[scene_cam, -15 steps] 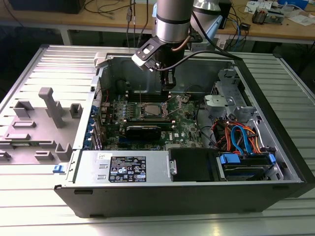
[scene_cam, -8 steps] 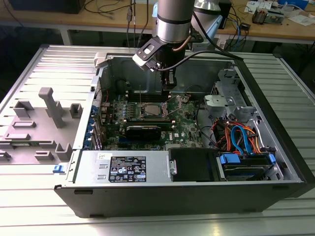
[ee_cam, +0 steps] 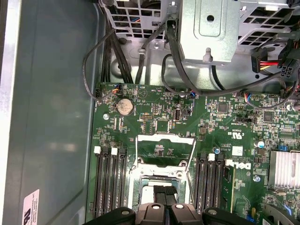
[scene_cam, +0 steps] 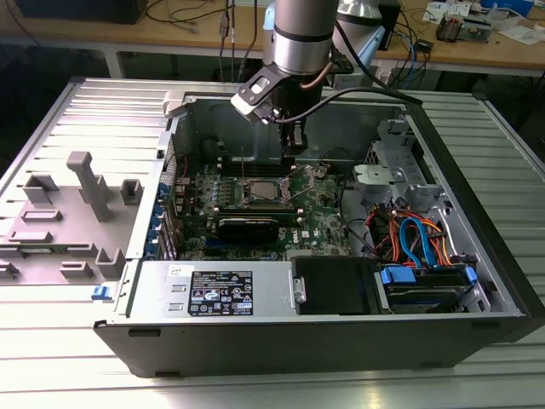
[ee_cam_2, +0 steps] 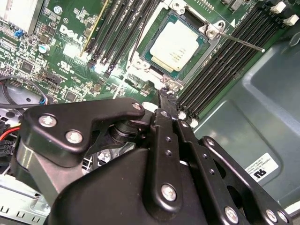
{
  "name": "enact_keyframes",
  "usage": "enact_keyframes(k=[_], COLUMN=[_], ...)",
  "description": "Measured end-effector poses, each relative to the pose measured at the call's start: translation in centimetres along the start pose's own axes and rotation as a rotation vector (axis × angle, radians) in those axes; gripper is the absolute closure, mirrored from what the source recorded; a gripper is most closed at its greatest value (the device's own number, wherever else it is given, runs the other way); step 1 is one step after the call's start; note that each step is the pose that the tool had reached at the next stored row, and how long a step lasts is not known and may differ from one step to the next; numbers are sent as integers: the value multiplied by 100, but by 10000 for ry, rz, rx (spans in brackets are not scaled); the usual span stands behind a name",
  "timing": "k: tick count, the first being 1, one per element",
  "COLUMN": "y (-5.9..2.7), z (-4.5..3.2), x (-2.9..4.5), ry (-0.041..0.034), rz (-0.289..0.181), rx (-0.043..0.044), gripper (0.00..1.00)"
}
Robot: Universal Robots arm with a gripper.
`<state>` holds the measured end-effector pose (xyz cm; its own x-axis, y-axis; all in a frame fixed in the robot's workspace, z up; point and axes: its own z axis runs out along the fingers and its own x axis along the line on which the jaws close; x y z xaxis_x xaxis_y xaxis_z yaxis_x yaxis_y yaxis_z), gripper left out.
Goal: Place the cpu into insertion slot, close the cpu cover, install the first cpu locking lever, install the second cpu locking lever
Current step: 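Close the cpu cover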
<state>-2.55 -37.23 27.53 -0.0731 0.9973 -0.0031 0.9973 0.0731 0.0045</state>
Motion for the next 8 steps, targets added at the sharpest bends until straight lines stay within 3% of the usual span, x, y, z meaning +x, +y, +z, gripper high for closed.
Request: enact_keyframes(k=[8], y=[17], z=[0], x=[-1], ry=[-4], rz=[0], rx=[-6], gripper=[89])
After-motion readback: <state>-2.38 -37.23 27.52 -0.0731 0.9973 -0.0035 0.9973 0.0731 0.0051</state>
